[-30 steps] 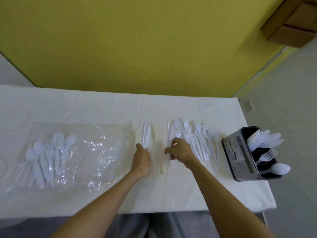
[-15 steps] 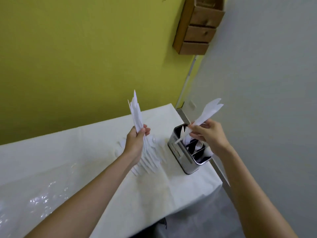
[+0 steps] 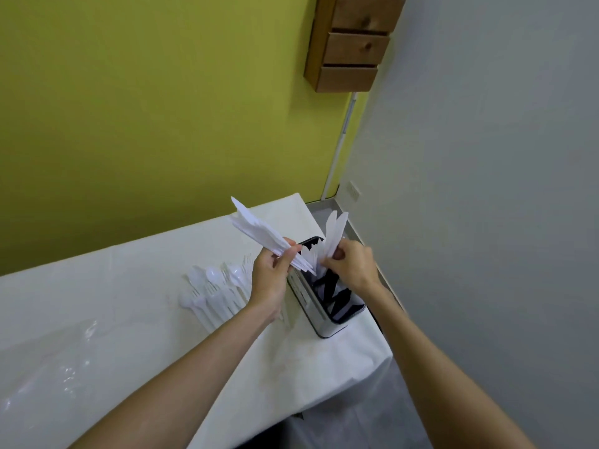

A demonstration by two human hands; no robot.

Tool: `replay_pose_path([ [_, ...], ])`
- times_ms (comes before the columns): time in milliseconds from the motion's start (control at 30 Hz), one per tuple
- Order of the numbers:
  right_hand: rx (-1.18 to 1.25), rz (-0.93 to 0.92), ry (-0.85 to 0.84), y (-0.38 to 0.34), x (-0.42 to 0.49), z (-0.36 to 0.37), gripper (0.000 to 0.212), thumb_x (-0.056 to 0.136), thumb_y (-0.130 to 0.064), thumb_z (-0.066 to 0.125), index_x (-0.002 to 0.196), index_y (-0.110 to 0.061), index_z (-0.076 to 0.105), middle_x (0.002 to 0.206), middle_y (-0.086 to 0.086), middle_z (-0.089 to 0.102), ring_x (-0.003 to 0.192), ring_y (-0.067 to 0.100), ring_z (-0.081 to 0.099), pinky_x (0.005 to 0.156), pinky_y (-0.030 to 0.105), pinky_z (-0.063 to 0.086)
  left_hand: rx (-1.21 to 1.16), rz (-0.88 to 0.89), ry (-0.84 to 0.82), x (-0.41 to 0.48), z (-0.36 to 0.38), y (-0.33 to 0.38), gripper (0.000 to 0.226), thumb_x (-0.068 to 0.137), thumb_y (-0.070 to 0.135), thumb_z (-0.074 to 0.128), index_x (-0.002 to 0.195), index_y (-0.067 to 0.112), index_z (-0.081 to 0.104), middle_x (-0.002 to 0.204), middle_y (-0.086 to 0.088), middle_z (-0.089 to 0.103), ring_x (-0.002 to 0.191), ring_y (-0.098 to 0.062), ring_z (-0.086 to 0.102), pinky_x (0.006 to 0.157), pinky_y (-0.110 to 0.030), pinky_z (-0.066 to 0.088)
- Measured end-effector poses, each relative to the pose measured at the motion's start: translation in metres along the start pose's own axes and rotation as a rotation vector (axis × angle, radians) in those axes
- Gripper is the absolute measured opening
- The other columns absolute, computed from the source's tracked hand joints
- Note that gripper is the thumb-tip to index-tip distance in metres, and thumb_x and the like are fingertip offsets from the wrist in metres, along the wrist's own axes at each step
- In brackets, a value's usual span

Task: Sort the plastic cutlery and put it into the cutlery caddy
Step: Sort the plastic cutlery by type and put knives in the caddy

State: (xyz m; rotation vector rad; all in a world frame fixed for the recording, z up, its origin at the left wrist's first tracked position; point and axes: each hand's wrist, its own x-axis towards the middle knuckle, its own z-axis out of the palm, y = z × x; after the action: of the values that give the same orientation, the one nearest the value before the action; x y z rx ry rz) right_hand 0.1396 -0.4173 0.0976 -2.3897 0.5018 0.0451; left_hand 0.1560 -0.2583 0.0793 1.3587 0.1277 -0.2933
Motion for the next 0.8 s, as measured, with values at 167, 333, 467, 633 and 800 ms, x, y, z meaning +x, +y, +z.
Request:
replay_pose_path([
  [167, -0.028, -0.035, -0.086, 0.001, 0.004, -0.011, 0.026, 0.082, -0.016, 0.075, 0.066, -0.016, 0.056, 0.068, 0.0, 0.059, 0.055, 0.009, 0.051, 0.041, 0.01, 0.031, 0.379, 0.073, 0.0, 0.0, 0.015, -0.012, 0.02, 0.09, 0.032, 0.061, 0.105, 0.021, 0.068, 0.099, 0.005, 0.07, 0.097, -0.012, 0.063, 0.078, -0.014, 0.046],
  [333, -0.001, -0.075, -0.179, 0.003, 0.006, -0.022, 0.021, 0.085, -0.017, 0.074, 0.07, -0.021, 0.06, 0.068, 0.003, 0.064, 0.048, 0.011, 0.059, 0.037, 0.007, 0.035, 0.712, 0.218, -0.065, 0.004, 0.025, -0.015, 0.023, 0.093, 0.025, 0.058, 0.106, 0.007, 0.064, 0.09, -0.005, 0.07, 0.083, -0.02, 0.063, 0.068, -0.022, 0.047],
  [467, -0.019, -0.122, -0.198, 0.006, 0.006, -0.024, 0.015, 0.085, -0.016, 0.073, 0.074, -0.018, 0.062, 0.069, 0.001, 0.065, 0.05, 0.005, 0.057, 0.04, 0.006, 0.037, 0.82, 0.252, -0.092, 0.005, 0.026, -0.019, 0.022, 0.093, 0.027, 0.058, 0.098, 0.006, 0.064, 0.083, -0.003, 0.066, 0.078, -0.02, 0.061, 0.064, -0.024, 0.044],
  [633, -0.094, -0.175, -0.177, 0.012, 0.009, -0.025, 0.006, 0.08, -0.015, 0.067, 0.084, -0.011, 0.066, 0.078, -0.001, 0.069, 0.072, 0.017, 0.06, 0.055, 0.014, 0.039, 0.864, 0.304, -0.124, 0.006, 0.023, -0.021, 0.021, 0.093, 0.027, 0.059, 0.103, 0.01, 0.064, 0.092, -0.002, 0.066, 0.084, -0.017, 0.061, 0.069, -0.022, 0.043],
  [800, -0.059, -0.187, -0.165, 0.015, 0.007, -0.026, 0.012, 0.079, -0.014, 0.059, 0.089, -0.014, 0.065, 0.081, 0.002, 0.071, 0.08, 0.022, 0.064, 0.069, 0.032, 0.049, 0.824, 0.351, -0.195, 0.003, 0.02, -0.022, 0.029, 0.092, 0.019, 0.059, 0.12, 0.016, 0.055, 0.113, 0.001, 0.06, 0.101, -0.013, 0.058, 0.083, -0.021, 0.047],
])
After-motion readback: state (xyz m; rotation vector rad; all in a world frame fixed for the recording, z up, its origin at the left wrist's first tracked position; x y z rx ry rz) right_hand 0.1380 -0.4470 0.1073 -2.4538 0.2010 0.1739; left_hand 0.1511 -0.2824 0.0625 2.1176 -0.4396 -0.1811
